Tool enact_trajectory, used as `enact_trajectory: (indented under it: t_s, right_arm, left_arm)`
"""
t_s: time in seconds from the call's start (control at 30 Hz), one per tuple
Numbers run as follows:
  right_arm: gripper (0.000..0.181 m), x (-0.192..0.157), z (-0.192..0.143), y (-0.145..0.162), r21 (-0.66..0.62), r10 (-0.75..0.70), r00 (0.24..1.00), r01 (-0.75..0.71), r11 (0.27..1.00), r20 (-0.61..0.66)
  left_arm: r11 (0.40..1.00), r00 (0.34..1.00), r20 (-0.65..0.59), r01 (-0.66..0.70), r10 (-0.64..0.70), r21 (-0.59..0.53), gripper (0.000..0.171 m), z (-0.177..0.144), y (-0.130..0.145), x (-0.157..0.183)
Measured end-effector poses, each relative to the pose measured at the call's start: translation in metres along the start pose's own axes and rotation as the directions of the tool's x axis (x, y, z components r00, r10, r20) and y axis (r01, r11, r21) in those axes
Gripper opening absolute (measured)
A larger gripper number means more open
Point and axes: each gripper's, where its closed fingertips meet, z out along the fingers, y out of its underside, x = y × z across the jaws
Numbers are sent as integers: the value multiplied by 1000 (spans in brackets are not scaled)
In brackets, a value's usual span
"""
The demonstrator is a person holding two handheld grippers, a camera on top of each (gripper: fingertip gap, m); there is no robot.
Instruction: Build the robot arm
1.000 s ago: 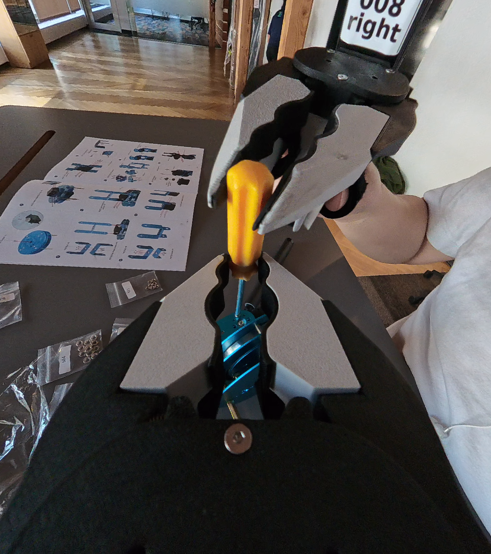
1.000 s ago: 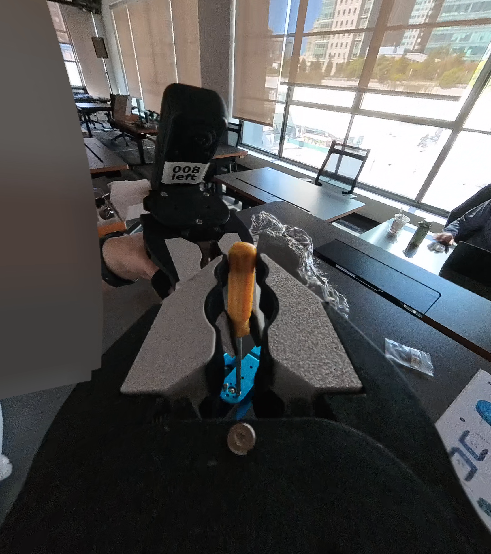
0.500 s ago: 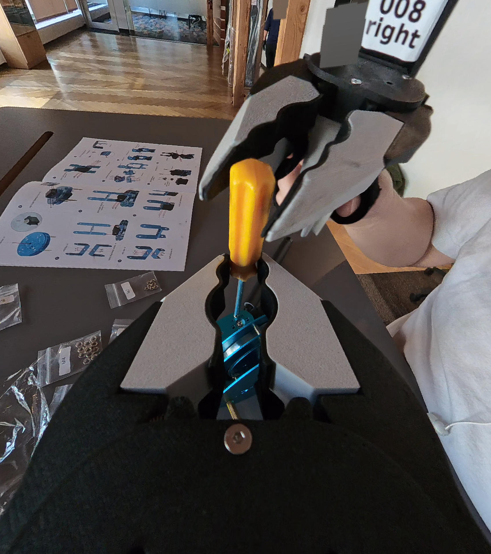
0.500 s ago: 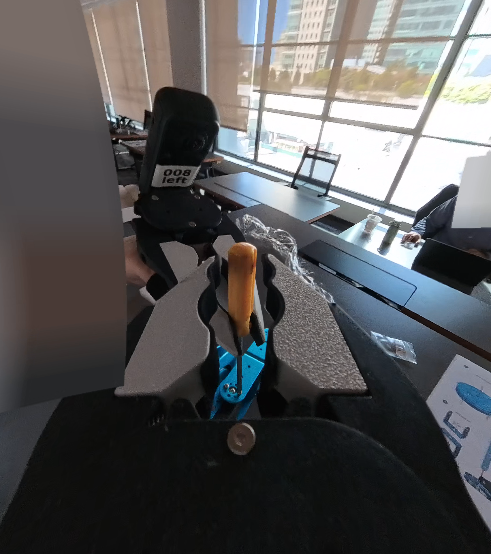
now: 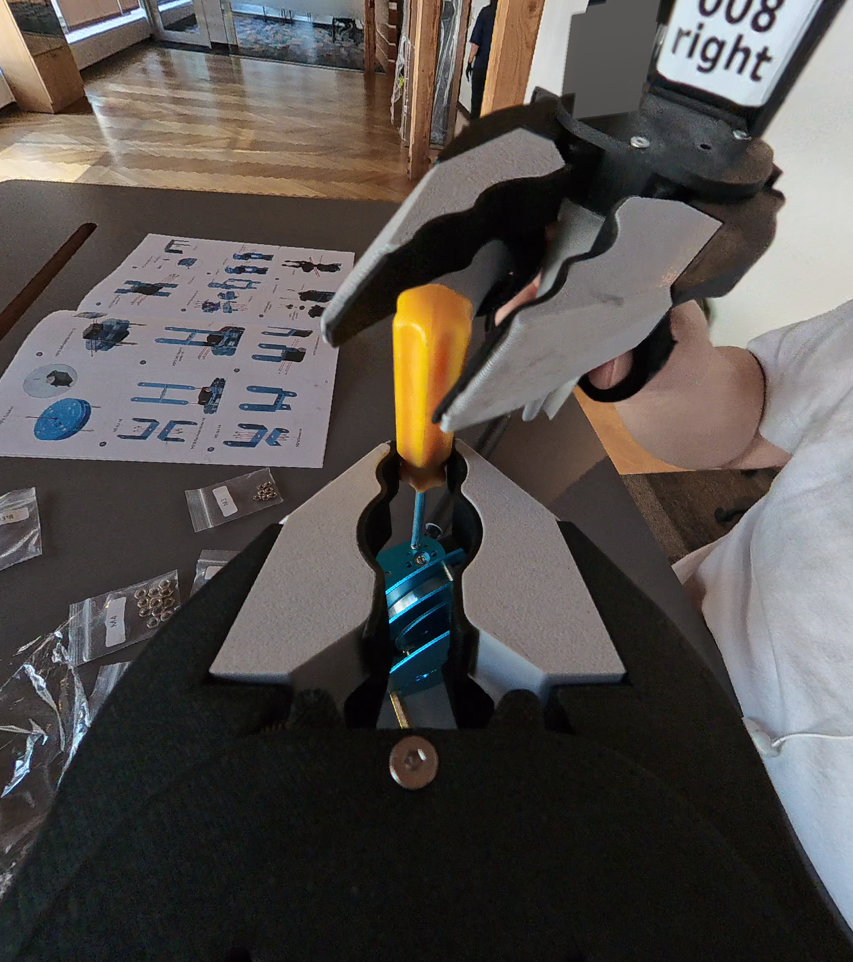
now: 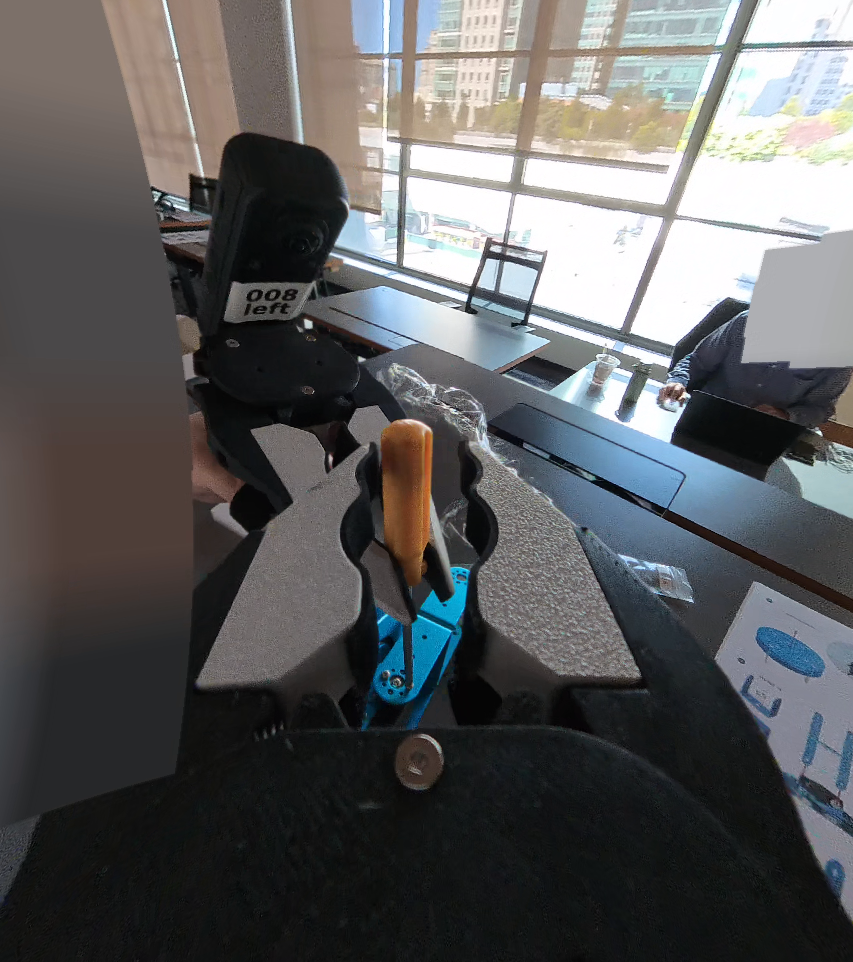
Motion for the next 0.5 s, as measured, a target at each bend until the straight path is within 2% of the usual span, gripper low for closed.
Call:
enact_trajectory:
  t_s: [0.1, 0.17, 0.33, 0.5]
  right_arm:
    - [30, -2, 5, 13, -93, -33, 996, 40, 995, 81]
    - [18, -9, 6, 16, -100, -50, 990, 63, 993, 131]
    - [18, -7, 6, 14, -87, -24, 992, 35, 996, 121]
    - [18, 0, 3, 11, -65, -1, 997, 6, 998, 75]
  left_arm:
    - [1000, 1000, 0, 2, -2, 1, 16, 1, 0, 1]
    - [1000, 1000, -2, 3, -3, 0, 16, 0, 0, 1]
    - [1000, 1000, -6, 12, -12, 11, 16, -1, -1, 1]
    - [994, 998, -37, 43, -47, -102, 21, 2, 21, -2]
